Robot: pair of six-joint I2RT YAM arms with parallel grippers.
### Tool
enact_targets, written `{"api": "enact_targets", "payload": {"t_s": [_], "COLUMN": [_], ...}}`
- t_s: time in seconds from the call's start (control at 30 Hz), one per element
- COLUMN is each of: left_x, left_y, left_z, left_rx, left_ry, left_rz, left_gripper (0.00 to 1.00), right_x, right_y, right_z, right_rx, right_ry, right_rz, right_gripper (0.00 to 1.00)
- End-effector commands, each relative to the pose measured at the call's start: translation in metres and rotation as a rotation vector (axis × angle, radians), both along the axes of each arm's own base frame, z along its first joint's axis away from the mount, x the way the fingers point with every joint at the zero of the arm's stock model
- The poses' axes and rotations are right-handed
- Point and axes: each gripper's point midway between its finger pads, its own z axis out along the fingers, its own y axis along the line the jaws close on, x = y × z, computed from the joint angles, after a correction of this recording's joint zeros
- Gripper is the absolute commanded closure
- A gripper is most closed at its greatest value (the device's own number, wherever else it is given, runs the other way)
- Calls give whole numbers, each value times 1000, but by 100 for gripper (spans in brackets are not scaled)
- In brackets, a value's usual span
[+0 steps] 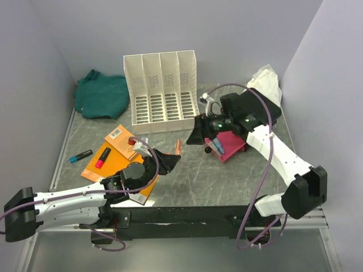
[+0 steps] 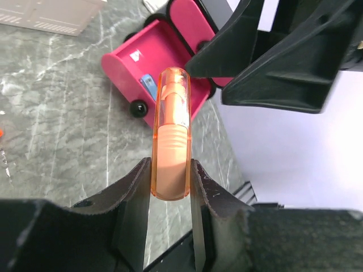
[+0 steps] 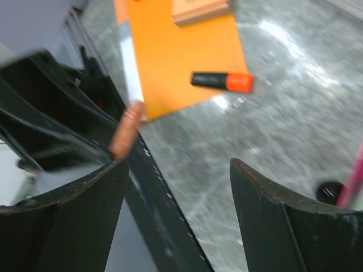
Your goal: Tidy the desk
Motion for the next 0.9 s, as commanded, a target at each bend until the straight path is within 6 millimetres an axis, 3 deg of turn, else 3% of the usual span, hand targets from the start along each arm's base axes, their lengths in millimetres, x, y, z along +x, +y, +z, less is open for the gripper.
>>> {"api": "enact_targets", "payload": {"t_s": [0.0, 0.23, 0.5, 0.63, 0.67, 0.7, 0.77, 0.8, 0.87], "left_x": [14, 25, 28, 28, 28, 27, 26, 26, 23], "left_y": [1, -8, -23, -25, -25, -26, -26, -26, -26], "left_z": [17, 23, 30, 29, 29, 27, 26, 26, 23], "left_rx": [-90, -103, -105, -107, -107, -102, -101, -101, -91], "left_ry": [14, 21, 11, 15, 16, 19, 24, 27, 31], "left_rz": [78, 114, 95, 86, 85, 82, 76, 75, 60], "left_gripper": [99, 99, 99, 99, 99, 99, 87, 81, 53], "right_x": [12, 11, 6, 1, 0, -1, -5, -5, -5], "right_y": [32, 41, 57, 63, 64, 64, 62, 61, 56], "right_z": [32, 8, -15, -16, -16, -15, -13, -14, -9], "right_rx": [90, 62, 31, 44, 49, 54, 60, 55, 50], "right_ry": [51, 118, 150, 154, 148, 145, 124, 119, 82], "right_rz": [-81, -128, -102, -53, -47, -40, -27, -28, -28], "right_gripper": [20, 20, 28, 50, 65, 73, 95, 99, 100]}}
